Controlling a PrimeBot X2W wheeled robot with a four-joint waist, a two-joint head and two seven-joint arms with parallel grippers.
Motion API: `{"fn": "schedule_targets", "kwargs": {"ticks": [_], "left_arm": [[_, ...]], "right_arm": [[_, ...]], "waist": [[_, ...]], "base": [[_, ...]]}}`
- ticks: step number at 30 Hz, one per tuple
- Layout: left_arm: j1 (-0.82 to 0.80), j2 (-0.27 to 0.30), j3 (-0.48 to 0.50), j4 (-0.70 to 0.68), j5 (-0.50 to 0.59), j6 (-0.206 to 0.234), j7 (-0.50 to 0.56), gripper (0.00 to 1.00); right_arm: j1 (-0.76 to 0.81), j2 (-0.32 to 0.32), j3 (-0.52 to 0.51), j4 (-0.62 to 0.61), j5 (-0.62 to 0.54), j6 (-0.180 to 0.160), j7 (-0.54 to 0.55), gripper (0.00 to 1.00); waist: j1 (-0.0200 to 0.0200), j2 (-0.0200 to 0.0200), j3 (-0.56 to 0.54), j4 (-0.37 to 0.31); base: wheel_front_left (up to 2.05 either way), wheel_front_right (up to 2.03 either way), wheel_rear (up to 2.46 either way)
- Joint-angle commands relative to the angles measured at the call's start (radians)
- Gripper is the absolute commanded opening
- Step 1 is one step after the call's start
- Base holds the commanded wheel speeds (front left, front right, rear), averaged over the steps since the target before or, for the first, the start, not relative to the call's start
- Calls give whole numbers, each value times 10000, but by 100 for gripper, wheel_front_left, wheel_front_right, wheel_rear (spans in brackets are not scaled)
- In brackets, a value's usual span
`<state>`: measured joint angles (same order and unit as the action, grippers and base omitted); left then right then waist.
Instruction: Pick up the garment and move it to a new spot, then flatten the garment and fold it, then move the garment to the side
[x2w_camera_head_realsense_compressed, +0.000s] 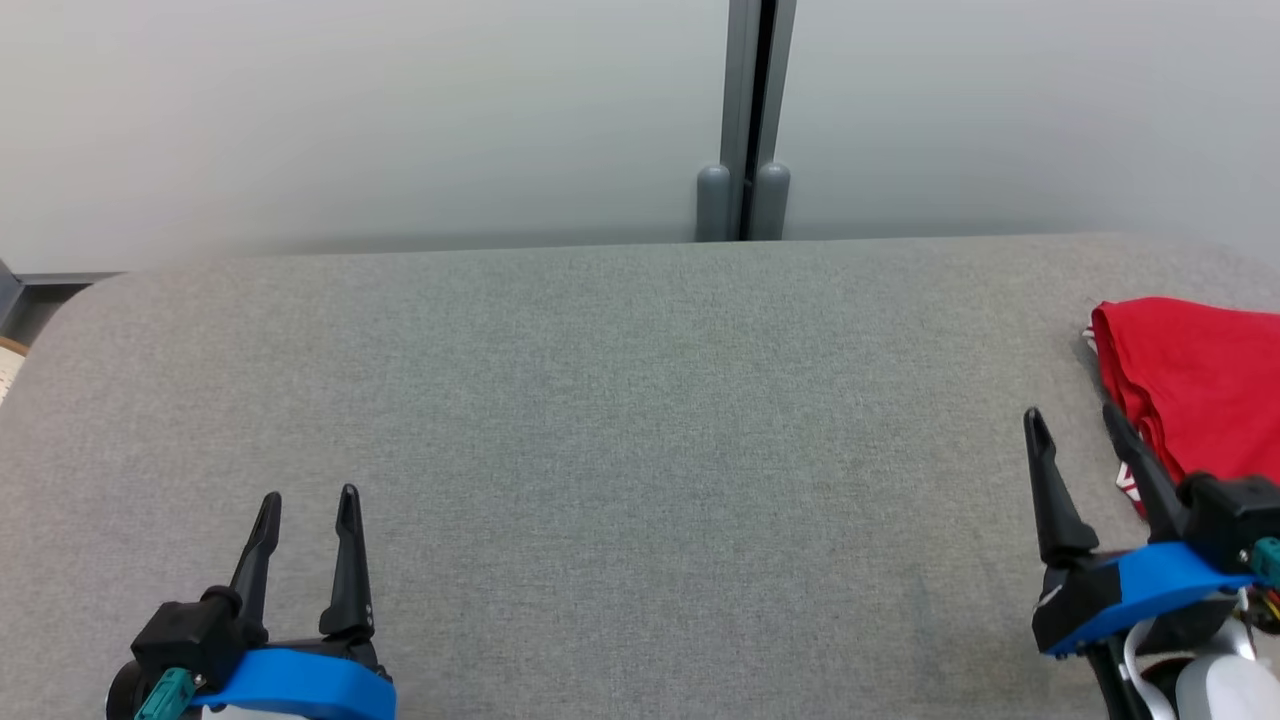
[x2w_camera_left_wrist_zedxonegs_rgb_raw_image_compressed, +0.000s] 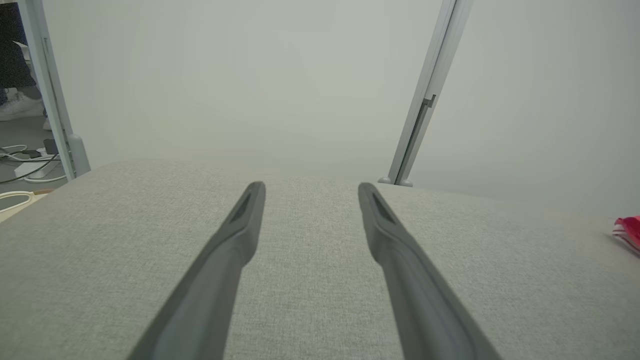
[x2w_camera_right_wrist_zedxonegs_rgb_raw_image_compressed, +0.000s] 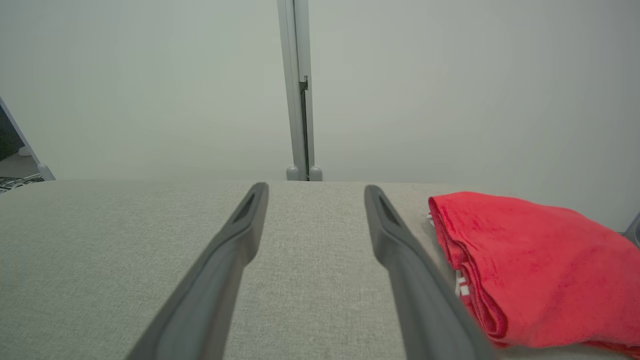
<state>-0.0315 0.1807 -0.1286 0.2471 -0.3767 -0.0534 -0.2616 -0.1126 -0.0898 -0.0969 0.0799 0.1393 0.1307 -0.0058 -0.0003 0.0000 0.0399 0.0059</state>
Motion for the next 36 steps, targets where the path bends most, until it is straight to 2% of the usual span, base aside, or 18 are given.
{"fn": "schedule_targets", "kwargs": {"ticks": [1,11,36], "left_arm": [[107,47,73,0,41,-51,-36,100],[422,-14,222,120,171,-170,-39,100],[373,-113,452,468,205,-426,-41,100]], "right_arm": [[263,89,-63,-64,-69,2,44,100],[1127,380,-212,108,-92,2,-51,100],[779,402,179,793,160,2,-335,100]], "waist": [[3,0,-143,75],[3,0,-518,16],[3,0,-549,-423]], "base": [[0,0,0],[0,0,0],[0,0,0]]}}
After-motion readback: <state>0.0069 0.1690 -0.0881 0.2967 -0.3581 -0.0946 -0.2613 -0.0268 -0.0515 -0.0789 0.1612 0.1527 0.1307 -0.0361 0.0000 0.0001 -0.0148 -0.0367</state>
